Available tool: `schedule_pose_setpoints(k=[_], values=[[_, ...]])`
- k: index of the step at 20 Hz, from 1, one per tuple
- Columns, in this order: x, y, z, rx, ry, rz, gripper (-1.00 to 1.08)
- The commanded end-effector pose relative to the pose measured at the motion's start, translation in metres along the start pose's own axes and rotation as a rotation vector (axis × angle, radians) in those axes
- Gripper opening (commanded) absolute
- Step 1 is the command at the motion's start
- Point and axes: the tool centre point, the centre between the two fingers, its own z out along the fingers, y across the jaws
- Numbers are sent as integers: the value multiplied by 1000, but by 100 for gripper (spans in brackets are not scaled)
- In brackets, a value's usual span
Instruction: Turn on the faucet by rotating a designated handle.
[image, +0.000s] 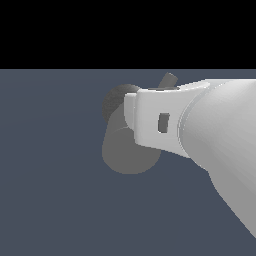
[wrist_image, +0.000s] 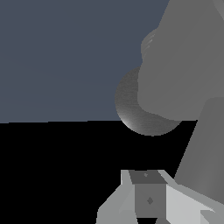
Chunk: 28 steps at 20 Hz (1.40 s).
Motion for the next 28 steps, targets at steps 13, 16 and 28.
schedule_pose_setpoints(k=[13, 16, 28], values=[[-13, 27, -1, 5, -8, 1, -100], [-20, 39, 0, -2, -21, -1, -100], [-43, 85, 0, -24, -70, -7, -100]])
